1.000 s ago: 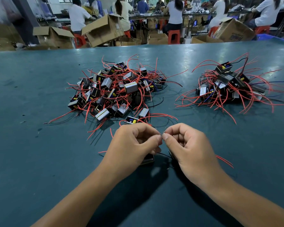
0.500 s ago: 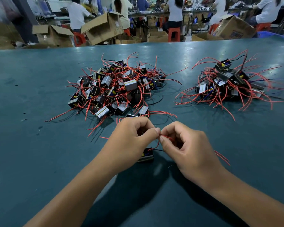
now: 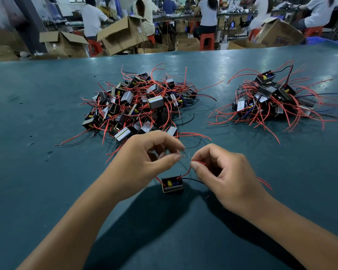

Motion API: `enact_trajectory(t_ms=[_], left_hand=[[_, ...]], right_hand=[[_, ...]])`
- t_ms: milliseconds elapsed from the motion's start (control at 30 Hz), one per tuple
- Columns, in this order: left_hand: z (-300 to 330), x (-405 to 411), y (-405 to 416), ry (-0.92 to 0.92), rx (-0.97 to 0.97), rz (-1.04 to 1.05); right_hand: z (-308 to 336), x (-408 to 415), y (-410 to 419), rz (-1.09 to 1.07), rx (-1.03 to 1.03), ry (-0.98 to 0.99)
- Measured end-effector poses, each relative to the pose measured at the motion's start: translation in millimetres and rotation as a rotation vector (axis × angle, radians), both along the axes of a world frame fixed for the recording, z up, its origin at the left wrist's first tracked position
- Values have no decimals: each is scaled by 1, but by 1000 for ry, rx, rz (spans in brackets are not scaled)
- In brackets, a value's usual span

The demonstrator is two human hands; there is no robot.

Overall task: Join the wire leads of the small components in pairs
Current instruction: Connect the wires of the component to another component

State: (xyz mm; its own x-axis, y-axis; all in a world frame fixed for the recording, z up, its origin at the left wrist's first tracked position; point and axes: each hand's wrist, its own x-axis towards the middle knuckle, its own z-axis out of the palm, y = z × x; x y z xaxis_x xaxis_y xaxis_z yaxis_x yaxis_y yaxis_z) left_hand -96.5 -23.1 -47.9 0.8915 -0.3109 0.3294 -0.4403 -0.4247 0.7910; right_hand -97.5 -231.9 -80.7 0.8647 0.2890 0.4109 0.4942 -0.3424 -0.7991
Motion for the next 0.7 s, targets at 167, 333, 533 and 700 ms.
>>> enact_trajectory(t_ms=[167,333,533,700], left_hand=[[-2,5,0,-283,174,-76],[-6,7,-4,-472,297,-40],[-2,3,-6,-416,373,-45],[-1,-3,-11,-69,248,-63]], right_hand=[[1,0,-1,64,11,-4],[1,0,-1,96,4,-12],[0,0,-1,98,-18,-39],[0,-2,1,81,-25,-74]])
